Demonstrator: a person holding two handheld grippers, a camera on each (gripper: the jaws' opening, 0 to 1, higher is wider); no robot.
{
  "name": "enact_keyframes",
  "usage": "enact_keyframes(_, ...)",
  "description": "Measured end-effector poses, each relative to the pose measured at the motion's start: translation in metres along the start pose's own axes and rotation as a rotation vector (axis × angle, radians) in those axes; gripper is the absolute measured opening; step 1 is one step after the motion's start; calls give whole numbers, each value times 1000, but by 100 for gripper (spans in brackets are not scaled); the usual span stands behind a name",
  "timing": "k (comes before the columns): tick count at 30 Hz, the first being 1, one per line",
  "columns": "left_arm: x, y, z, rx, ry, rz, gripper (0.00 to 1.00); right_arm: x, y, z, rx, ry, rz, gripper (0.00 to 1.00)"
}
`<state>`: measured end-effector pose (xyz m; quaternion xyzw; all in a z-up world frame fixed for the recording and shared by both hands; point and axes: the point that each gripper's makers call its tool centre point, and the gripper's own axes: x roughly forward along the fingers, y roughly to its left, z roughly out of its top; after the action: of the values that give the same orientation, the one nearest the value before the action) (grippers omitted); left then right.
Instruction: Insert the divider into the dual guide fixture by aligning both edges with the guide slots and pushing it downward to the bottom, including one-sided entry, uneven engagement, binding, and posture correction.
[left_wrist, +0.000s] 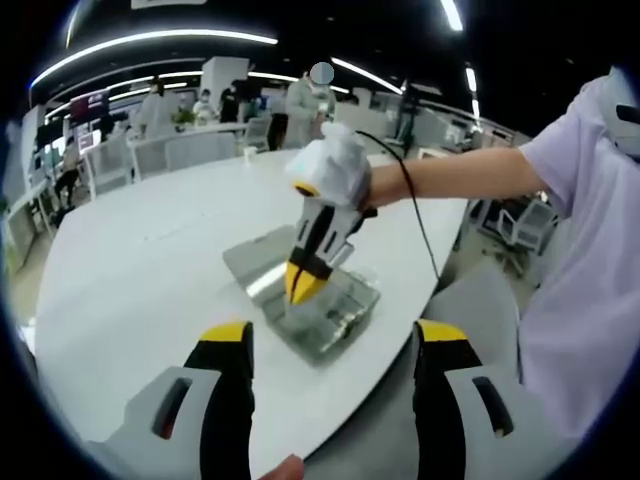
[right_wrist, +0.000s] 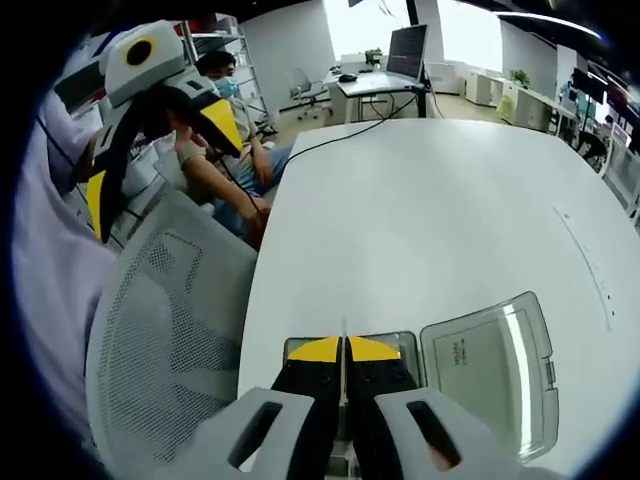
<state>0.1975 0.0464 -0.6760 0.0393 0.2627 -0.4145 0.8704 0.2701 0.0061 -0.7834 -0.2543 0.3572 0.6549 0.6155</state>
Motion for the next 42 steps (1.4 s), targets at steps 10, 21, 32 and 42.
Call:
enact_keyframes(10, -2, 3, 1, -9, -4, 7, 63, 6, -5, -7, -27, 19, -5, 0)
enact_keyframes(21, -3, 5, 4, -5, 2, 5, 63, 12, -7, -6, -38, 5, -12, 0)
enact_keyframes(32, -2, 5, 3, -3, 10, 3, 63, 7, -9, -7, -2, -94, -28, 0)
enact_keyframes(42, -2, 6, 5, -3, 8, 5, 63, 8, -3, -3, -49, -160, -58, 0)
